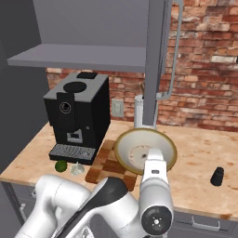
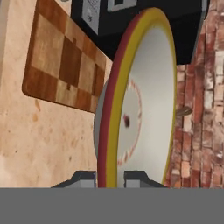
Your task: Open the cabinet. Place the bowl and condiment on the counter. Then place the lime and garlic on the cutting board.
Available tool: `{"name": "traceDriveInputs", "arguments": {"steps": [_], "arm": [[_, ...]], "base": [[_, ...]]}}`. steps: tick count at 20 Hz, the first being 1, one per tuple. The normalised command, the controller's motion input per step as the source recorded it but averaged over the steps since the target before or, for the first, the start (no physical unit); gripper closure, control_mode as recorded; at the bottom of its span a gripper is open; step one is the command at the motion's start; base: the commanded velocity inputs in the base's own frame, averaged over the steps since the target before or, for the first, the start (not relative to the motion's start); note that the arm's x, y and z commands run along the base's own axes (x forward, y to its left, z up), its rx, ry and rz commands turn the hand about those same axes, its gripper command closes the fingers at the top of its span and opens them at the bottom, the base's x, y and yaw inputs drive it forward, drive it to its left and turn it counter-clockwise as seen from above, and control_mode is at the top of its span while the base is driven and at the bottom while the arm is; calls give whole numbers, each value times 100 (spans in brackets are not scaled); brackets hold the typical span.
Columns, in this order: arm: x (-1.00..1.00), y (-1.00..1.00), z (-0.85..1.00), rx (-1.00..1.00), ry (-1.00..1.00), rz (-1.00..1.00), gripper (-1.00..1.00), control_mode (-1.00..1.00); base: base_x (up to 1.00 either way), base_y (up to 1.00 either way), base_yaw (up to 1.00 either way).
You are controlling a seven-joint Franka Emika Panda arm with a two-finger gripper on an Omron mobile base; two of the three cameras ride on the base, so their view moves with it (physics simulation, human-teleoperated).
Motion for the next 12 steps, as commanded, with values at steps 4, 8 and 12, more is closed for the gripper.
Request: {"name": "traceDriveInputs", "arguments": {"steps": [4,8,12], "arm": [[3,-11,-3,0,0,-7,100,-100],[4,0,0,0,-1,-6,100,-100],[12,0,0,0,-2,-1,100,-100]], "base": [[0,0,0],[0,0,0],[0,0,0]]}}
